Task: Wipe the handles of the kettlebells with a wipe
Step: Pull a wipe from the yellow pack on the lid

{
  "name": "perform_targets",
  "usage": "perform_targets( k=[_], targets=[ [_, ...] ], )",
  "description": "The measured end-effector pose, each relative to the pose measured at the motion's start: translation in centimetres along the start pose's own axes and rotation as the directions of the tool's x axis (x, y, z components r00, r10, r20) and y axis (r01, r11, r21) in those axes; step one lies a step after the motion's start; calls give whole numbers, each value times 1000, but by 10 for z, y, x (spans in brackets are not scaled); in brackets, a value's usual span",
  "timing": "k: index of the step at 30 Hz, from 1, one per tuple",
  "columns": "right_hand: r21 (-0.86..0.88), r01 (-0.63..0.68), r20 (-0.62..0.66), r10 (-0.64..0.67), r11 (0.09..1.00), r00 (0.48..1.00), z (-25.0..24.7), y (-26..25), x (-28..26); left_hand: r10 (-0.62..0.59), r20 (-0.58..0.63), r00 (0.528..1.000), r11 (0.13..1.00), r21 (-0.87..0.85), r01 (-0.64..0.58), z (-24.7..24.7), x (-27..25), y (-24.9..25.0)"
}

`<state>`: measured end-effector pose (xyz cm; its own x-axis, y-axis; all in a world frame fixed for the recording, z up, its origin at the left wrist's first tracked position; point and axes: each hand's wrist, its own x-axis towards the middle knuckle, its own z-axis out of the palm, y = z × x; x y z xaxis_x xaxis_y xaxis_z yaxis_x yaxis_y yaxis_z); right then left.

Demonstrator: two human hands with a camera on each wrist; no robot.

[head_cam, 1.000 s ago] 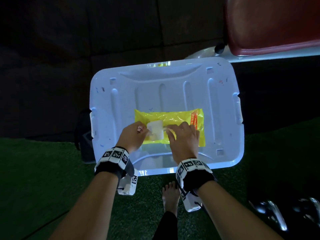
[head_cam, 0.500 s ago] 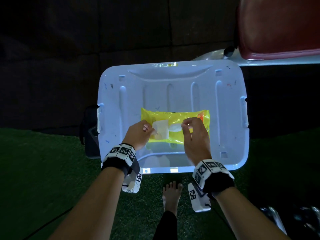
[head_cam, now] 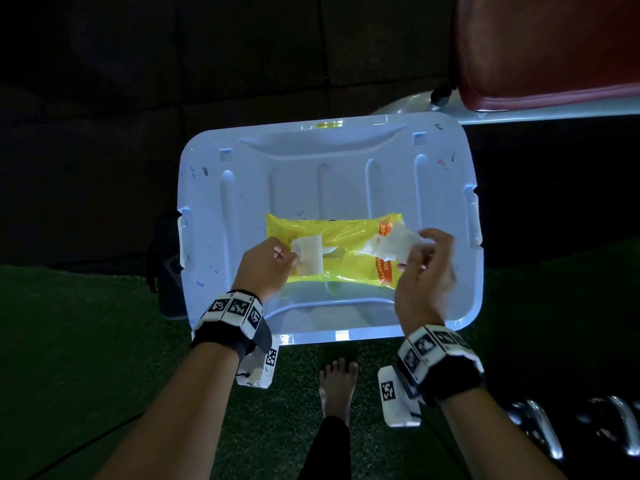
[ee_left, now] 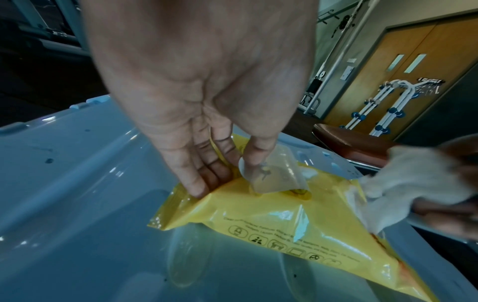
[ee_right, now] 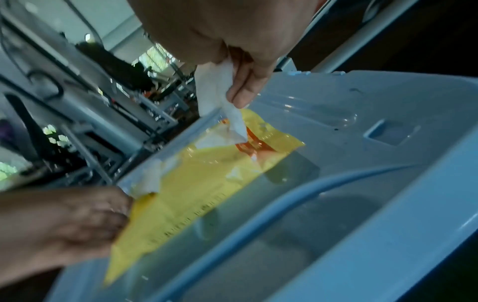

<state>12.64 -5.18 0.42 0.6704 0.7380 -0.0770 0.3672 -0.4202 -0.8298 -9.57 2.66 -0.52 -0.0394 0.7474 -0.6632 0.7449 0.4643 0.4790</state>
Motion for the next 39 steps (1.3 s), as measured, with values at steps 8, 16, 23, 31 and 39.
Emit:
perform_targets(
  k=[8,16,23,31,39],
  targets=[
    [-290,213,377,-93,933,922,26,48,0,275,-161,948,938,-172,-301,26,-21,19],
    [-311,126,466,36,942,884,-1,53,5,517,234,823,638,535,-553,88,-33,25],
    [-156,-150,274,189,976,943,-57,62,-1,318,278,906,616,666,-421,106,-37,36],
    [191,-485,-132,512,853,849,-213,132,-57,548,29,836,682,564,-467,191,-110,69],
    [429,-505,-376,656,749,654,-327,321,-153,608,434,665,539,389,-747,443,-166,52]
  ],
)
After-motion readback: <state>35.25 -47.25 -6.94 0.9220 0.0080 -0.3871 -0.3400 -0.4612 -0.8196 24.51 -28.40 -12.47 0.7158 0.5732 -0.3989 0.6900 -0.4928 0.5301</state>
